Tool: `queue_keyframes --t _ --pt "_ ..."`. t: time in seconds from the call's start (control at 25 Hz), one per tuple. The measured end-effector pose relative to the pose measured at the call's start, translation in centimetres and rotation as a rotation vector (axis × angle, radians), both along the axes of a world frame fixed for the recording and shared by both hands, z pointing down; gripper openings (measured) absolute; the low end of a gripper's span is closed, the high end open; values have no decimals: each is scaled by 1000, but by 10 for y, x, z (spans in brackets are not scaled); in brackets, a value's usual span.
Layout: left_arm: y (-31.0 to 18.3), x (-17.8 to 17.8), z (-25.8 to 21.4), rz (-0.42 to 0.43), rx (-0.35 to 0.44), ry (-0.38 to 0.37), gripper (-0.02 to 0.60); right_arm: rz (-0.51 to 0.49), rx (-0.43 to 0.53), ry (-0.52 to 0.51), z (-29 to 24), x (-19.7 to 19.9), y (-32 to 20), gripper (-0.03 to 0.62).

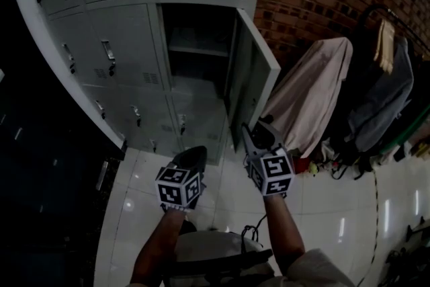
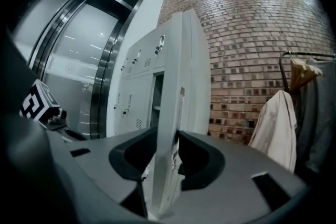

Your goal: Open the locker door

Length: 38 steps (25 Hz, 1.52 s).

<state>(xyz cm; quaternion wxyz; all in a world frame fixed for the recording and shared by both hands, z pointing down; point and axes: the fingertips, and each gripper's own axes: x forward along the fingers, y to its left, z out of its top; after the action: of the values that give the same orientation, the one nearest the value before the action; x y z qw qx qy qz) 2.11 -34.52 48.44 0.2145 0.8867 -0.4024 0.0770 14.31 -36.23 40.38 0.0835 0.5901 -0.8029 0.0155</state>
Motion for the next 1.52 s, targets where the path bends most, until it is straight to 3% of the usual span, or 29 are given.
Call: queue_keyframes --t 0.32,0.52,0.72,0.8,1.24,1.52 --pt "1 5 2 -10 -8 -3 -3 27 1 7 -2 13 13 176" --pt "6 4 1 -31 -4 7 -3 -5 58 -25 -23 16 33 175" --pt "21 -4 -5 -78 9 17 -3 -88 55 -97 -20 5 53 29" --pt "30 -10 -6 -104 10 23 -3 -115 40 -108 -13 -2 59 2" --pt "85 -65 -6 -256 -8 19 -3 -307 -29 -173 11 -73 80 0" --pt "115 -100 -14 -280 -8 20 -3 -334 -44 -191 14 -107 103 0"
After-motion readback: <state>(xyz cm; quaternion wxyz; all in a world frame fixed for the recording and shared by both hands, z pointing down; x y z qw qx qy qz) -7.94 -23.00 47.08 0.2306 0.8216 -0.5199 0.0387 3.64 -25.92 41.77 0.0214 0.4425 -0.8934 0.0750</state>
